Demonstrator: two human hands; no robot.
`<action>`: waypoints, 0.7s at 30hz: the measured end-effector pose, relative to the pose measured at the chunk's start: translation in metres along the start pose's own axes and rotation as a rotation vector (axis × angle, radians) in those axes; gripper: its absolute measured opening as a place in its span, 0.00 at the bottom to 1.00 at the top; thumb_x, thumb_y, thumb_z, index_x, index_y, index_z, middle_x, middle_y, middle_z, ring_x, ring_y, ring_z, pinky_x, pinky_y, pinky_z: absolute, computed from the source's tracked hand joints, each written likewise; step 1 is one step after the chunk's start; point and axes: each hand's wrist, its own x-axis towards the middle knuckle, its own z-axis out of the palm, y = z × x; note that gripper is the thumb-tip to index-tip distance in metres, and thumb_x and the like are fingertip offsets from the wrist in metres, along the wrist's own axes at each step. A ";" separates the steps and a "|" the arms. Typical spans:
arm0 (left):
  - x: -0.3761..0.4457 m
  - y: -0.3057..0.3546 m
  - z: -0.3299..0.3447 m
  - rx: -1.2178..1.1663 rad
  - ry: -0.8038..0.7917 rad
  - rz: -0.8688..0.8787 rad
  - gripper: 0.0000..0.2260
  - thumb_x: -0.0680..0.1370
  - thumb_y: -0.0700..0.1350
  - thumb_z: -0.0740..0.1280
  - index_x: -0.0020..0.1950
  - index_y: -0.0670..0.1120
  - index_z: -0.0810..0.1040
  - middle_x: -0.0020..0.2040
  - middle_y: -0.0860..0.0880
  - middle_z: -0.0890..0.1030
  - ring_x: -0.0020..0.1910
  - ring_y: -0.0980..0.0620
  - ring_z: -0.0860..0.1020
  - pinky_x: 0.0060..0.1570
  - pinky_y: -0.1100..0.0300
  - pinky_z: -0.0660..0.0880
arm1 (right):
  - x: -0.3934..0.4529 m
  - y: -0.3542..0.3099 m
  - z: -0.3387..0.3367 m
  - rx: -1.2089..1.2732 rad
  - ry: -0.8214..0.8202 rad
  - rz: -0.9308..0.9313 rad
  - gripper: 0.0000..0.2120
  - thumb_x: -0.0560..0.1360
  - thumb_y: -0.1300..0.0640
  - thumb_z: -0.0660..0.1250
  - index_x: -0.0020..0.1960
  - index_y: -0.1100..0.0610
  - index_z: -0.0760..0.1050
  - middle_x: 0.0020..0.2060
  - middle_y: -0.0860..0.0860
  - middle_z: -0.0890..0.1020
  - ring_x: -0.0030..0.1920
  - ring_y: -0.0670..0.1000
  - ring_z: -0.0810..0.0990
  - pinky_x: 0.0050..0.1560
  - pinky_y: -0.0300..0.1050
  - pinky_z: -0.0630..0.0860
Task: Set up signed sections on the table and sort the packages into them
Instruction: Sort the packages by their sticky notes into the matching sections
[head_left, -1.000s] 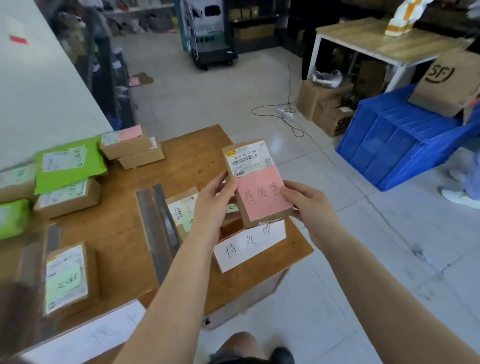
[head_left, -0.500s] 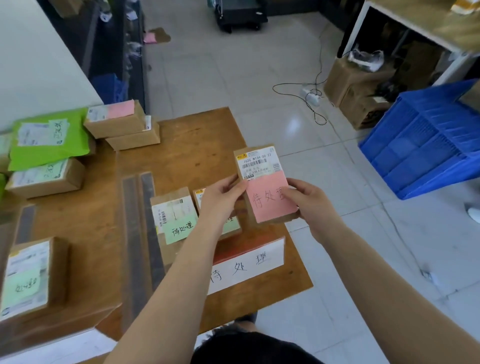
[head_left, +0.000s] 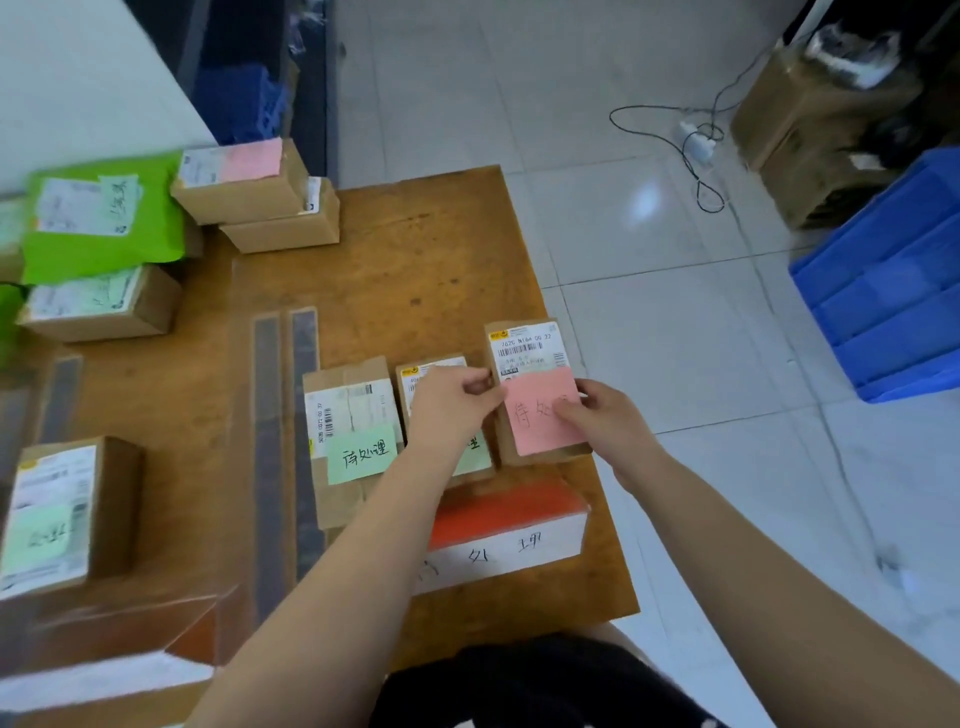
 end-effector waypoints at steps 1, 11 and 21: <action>0.001 0.000 0.003 0.055 0.003 0.014 0.03 0.72 0.40 0.71 0.41 0.47 0.79 0.36 0.44 0.81 0.36 0.48 0.78 0.44 0.49 0.79 | 0.003 0.003 0.000 -0.015 -0.014 0.004 0.16 0.76 0.57 0.62 0.64 0.56 0.72 0.56 0.54 0.80 0.55 0.56 0.78 0.54 0.55 0.78; 0.002 0.003 0.017 0.314 0.076 -0.051 0.09 0.72 0.40 0.70 0.52 0.42 0.81 0.48 0.48 0.81 0.41 0.53 0.75 0.37 0.62 0.72 | 0.031 0.020 0.003 -0.182 -0.135 -0.050 0.22 0.73 0.59 0.67 0.66 0.57 0.68 0.60 0.53 0.78 0.56 0.54 0.78 0.52 0.48 0.77; -0.038 0.015 -0.063 0.618 0.392 -0.036 0.19 0.76 0.49 0.64 0.67 0.49 0.70 0.64 0.48 0.75 0.60 0.47 0.73 0.52 0.52 0.72 | 0.030 -0.060 0.020 -0.549 -0.066 -0.610 0.26 0.75 0.51 0.64 0.71 0.53 0.63 0.70 0.51 0.64 0.70 0.55 0.61 0.67 0.53 0.60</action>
